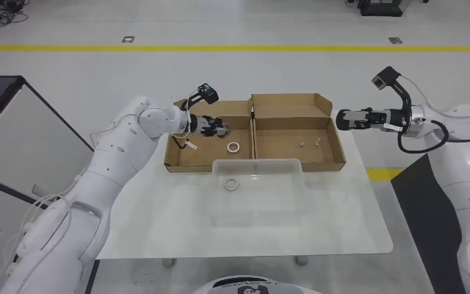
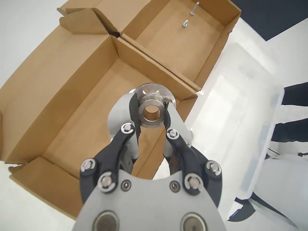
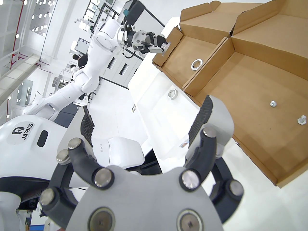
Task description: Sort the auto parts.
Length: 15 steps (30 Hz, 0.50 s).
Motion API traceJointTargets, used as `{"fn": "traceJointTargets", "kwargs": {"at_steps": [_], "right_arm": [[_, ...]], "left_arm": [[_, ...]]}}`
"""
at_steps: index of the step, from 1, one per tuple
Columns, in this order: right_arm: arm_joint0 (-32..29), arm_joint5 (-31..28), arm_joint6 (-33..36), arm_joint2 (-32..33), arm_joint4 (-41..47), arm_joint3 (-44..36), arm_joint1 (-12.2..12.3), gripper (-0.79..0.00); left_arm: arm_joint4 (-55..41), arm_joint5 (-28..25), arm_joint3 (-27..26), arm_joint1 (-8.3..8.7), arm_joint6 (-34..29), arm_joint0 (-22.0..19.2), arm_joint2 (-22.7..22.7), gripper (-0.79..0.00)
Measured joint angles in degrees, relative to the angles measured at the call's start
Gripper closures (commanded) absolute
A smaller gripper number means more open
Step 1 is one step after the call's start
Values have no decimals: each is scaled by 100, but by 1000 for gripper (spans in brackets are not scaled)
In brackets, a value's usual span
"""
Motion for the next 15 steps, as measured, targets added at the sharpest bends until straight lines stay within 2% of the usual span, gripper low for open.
{"fn": "traceJointTargets", "kwargs": {"at_steps": [8,15], "right_arm": [[0,0,0,0,0,0,0,-785],[0,0,0,0,0,0,0,-785]], "left_arm": [[607,-169,377,-127,110,-167,348,0],[712,-216,731,-308,316,-222,638,0]]}}
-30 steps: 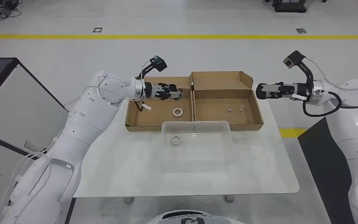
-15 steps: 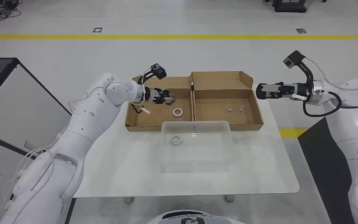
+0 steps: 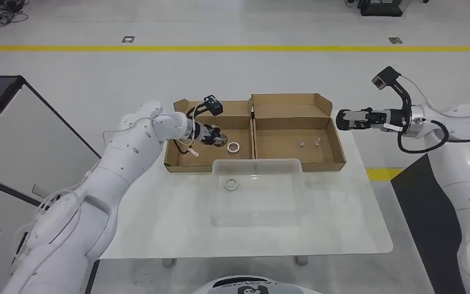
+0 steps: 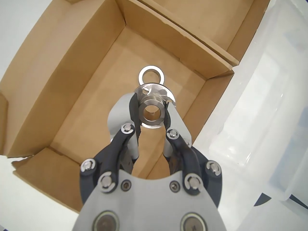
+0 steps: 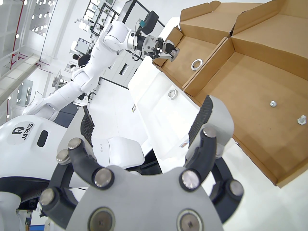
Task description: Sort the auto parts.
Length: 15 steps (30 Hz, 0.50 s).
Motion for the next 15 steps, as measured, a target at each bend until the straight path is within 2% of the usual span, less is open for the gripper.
{"fn": "traceJointTargets", "kwargs": {"at_steps": [9,15], "right_arm": [[0,0,0,0,0,0,0,-785],[0,0,0,0,0,0,0,-785]], "left_arm": [[297,-124,501,-238,153,-172,350,0],[746,-186,917,-385,536,-330,545,0]]}}
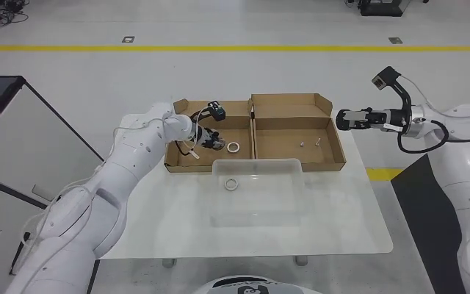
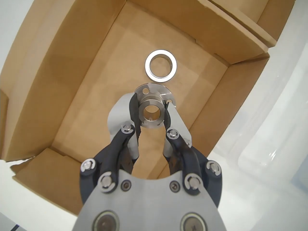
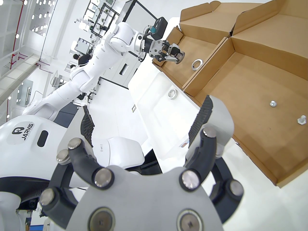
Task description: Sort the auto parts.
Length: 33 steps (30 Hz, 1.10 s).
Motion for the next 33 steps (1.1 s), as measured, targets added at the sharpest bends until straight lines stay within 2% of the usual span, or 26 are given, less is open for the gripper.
{"fn": "traceJointTargets", "kwargs": {"at_steps": [17,33], "right_arm": [[0,0,0,0,0,0,0,-785],[0,0,0,0,0,0,0,-785]], "left_arm": [[473,-115,983,-387,468,-194,306,0],[661,-217,1572,-649,741,-243,414,0]]}}
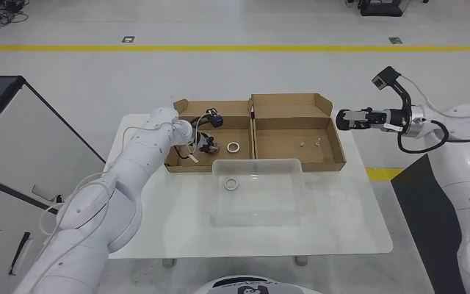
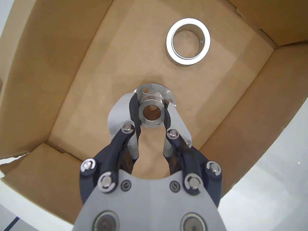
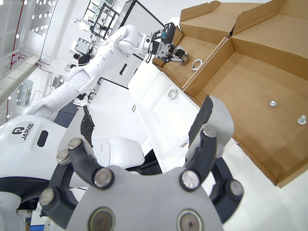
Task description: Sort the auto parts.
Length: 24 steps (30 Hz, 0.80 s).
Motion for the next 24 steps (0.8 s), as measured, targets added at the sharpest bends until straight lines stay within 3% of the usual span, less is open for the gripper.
{"fn": "traceJointTargets", "kwargs": {"at_steps": [1,2,5,6,8,13,24], "right_arm": [[0,0,0,0,0,0,0,-785],[0,0,0,0,0,0,0,-785],[0,0,0,0,0,0,0,-785],[0,0,0,0,0,0,0,-785],[0,0,0,0,0,0,0,-785],[0,0,0,0,0,0,0,-785],[0,0,0,0,0,0,0,-785]], "left_arm": [[-13,-3,36,-13,21,0,-5,0],[-21,-11,79,-31,38,-2,-7,-68],[-17,-38,167,-73,58,-18,-5,-369],[-16,-43,193,-85,60,-24,-5,-529],[-19,-44,250,-110,81,-35,-10,-711],[-50,-33,397,-154,154,-72,-43,-785],[-263,-253,306,-178,345,-315,-231,-785]]}}
